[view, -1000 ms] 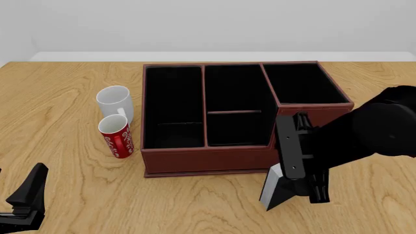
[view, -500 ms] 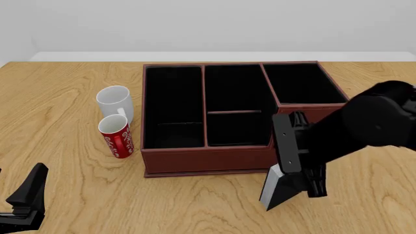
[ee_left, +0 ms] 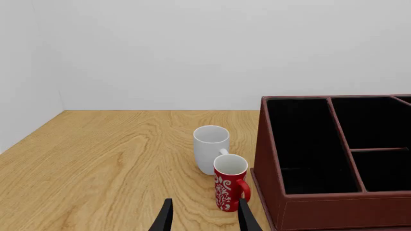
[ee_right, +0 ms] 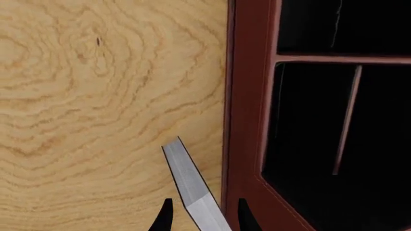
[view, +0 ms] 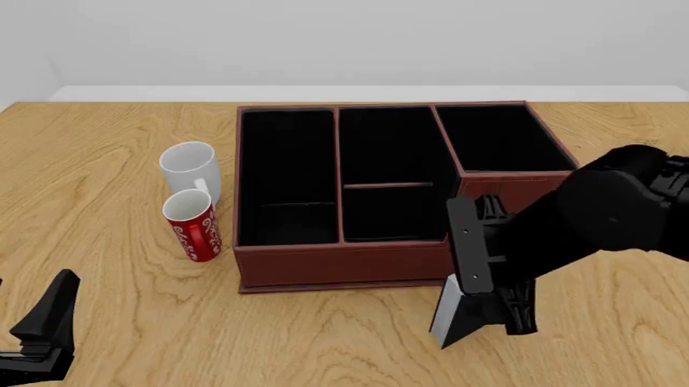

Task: Pick up the book and place it in the right compartment of the caddy.

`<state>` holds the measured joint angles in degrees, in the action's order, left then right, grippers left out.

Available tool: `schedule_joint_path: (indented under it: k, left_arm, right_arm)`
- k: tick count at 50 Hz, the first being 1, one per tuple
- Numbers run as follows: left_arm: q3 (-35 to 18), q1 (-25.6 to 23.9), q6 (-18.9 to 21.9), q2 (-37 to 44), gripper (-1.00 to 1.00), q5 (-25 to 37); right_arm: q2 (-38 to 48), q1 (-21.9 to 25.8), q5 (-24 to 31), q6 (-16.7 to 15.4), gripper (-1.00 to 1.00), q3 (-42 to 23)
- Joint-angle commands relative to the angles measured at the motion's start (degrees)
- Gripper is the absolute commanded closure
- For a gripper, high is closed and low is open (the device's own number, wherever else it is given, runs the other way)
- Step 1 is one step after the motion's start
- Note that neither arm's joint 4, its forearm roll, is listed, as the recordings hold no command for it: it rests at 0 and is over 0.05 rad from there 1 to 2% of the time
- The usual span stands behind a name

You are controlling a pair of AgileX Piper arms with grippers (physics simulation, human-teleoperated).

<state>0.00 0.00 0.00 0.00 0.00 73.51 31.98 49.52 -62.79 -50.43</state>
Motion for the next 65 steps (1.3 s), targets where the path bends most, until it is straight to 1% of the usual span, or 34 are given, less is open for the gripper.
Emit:
schedule_joint_path:
  k: [1,5,7,8,12,26,31,33,34,36,37,48,53,58,65]
  left_arm:
    - [0.0,0.0,0.0,0.0,-1.00,0.0]
    - [0.0,0.0,0.0,0.0,-1.00,0.0]
    - [0.0,0.0,0.0,0.0,-1.00,0.0]
    - [0.0,0.0,0.0,0.0,-1.00,0.0]
    - [0.0,0.0,0.0,0.0,-1.00,0.0]
    - [0.0,0.0,0.0,0.0,-1.00,0.0]
    - [0.0,0.0,0.0,0.0,-1.00,0.0]
    - [0.0,0.0,0.0,0.0,-1.00,0.0]
    - [0.0,0.0,0.0,0.0,-1.00,0.0]
    - [0.0,0.0,0.0,0.0,-1.00,0.0]
    - [0.0,0.0,0.0,0.0,-1.00,0.0]
    - [0.0,0.0,0.0,0.0,-1.00,0.0]
    - [0.0,0.0,0.0,0.0,-1.00,0.0]
    - [0.0,0.0,0.0,0.0,-1.00,0.0]
    - [0.0,0.0,0.0,0.0,-1.00,0.0]
  right_arm:
    - [0.2,0.3,-0.7,0.9,-1.00,1.2]
    - [0.4,-0.1,-1.5,0.7,-1.00,2.3]
    - [0.3,0.4,-1.4,1.5,-1.00,2.3]
    - [0.5,0.0,-1.8,1.0,-1.00,2.6]
    - [0.9,0.0,-2.3,1.3,-1.00,3.1]
    - [3.0,-1.8,-4.4,-0.2,-1.00,3.9]
    - [3.4,-1.4,-4.9,0.4,-1.00,4.2]
    - [3.6,-1.8,-5.2,-0.2,-1.00,4.5]
    - [3.5,-1.3,-5.1,0.5,-1.00,4.6]
    - [3.6,-1.7,-5.5,0.0,-1.00,4.8]
    - [3.4,-1.3,-5.5,0.3,1.00,4.8]
    - [0.9,1.7,-3.8,2.5,1.00,5.2]
    - [-0.7,2.4,-2.6,2.6,1.00,5.8]
    - [-3.2,3.9,-0.1,3.7,1.00,5.8]
    - [-5.7,3.8,2.8,3.5,1.00,5.4]
